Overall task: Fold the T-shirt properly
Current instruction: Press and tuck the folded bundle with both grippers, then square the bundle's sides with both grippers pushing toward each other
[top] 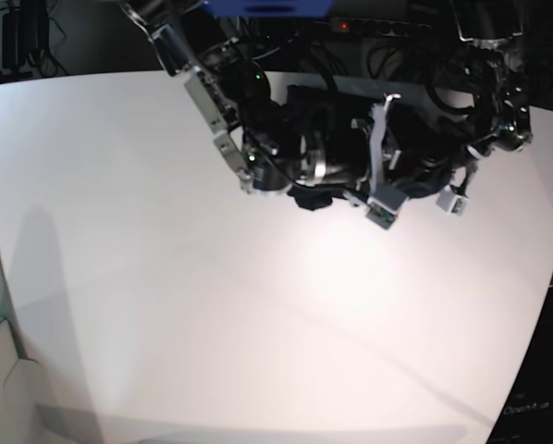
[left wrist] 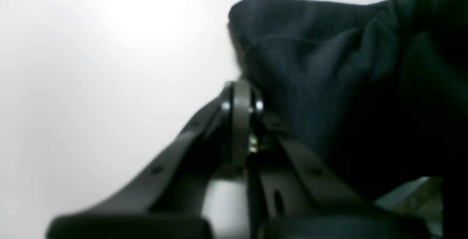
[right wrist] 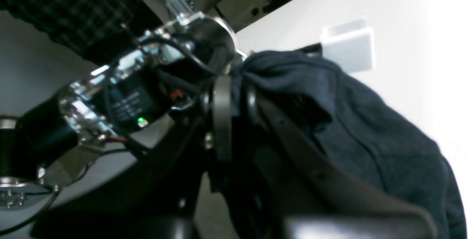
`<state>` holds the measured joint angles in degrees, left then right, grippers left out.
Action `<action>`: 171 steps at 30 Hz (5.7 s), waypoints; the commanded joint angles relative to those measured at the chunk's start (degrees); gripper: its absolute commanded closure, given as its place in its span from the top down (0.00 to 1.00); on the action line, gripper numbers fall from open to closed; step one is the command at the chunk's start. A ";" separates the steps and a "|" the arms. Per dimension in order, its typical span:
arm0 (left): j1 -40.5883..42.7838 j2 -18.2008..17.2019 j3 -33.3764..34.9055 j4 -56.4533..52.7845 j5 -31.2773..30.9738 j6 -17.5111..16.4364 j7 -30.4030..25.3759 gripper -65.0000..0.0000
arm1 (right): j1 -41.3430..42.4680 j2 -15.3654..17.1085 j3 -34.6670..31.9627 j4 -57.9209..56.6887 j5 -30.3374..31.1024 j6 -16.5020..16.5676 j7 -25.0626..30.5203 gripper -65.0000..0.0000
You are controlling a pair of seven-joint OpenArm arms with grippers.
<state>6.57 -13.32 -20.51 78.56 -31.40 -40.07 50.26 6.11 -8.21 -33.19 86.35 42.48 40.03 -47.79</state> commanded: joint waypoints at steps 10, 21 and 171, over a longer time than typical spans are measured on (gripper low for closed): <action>-0.81 -0.61 -1.69 10.62 0.23 0.07 3.85 0.00 | 0.97 -0.79 0.18 0.99 1.96 -0.03 1.42 0.00; 0.51 -7.21 -12.41 13.87 0.32 0.07 7.63 0.00 | 1.32 -0.79 0.18 0.99 1.96 -0.03 1.42 0.00; 6.66 0.00 -10.74 20.56 3.66 0.07 22.05 0.00 | 5.45 33.04 3.96 -18.08 1.61 -0.03 18.03 0.07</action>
<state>13.56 -12.56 -30.92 98.30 -27.35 -40.10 72.90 10.74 24.27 -29.41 67.68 43.46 39.79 -30.37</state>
